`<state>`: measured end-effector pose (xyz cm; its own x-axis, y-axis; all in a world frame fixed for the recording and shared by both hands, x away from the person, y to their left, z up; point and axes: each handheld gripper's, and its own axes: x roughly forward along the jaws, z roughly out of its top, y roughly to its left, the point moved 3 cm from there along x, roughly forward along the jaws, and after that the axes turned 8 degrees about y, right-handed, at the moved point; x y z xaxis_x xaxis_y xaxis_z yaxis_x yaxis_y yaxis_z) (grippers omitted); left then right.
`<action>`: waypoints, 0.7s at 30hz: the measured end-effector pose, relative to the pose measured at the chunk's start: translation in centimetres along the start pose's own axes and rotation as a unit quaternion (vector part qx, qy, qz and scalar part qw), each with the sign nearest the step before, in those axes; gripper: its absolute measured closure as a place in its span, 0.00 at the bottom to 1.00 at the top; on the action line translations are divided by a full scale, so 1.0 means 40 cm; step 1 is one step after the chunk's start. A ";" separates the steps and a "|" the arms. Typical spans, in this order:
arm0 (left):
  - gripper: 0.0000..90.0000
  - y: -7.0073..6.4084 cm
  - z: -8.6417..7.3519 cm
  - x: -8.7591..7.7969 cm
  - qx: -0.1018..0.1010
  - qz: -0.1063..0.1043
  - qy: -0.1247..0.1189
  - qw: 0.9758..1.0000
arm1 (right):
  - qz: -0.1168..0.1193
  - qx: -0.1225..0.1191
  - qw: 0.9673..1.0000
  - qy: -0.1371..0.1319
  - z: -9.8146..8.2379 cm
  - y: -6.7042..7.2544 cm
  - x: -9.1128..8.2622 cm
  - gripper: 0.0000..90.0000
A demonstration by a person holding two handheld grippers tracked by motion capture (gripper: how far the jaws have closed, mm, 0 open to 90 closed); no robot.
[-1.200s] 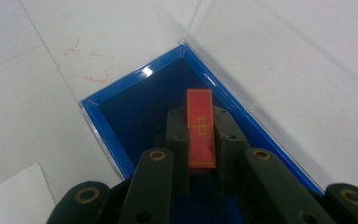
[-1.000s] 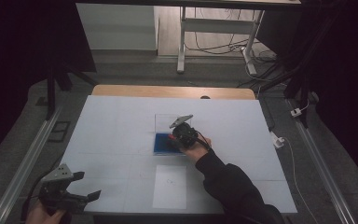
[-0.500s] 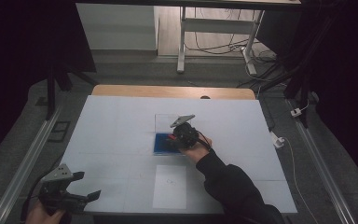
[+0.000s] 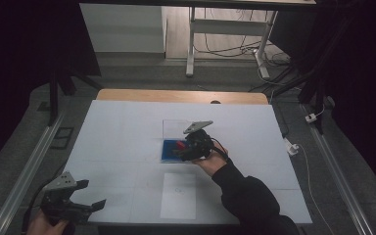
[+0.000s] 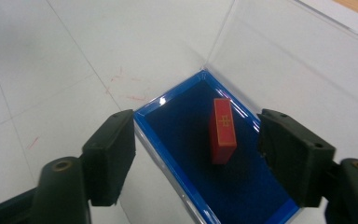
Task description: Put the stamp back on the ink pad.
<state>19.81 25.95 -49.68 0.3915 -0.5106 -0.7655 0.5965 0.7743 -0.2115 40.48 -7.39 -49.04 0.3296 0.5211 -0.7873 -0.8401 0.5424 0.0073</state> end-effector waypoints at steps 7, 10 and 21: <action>0.04 0.000 0.000 0.000 -0.001 0.000 -0.001 1.000 | 0.000 0.006 1.000 0.002 -0.014 0.009 -0.022 0.21; 0.04 0.000 0.000 0.000 -0.001 0.000 -0.001 1.000 | 0.002 0.008 1.000 0.000 -0.020 0.014 -0.035 0.18; 0.04 0.000 0.000 0.000 0.000 0.001 -0.001 1.000 | 0.014 0.022 1.000 -0.002 -0.043 0.035 -0.062 0.07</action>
<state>19.82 25.96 -49.67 0.3938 -0.5101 -0.7647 0.5952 0.7755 -0.2107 37.77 -9.06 -48.14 0.3079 0.5393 -0.7838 -0.8296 0.5555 0.0563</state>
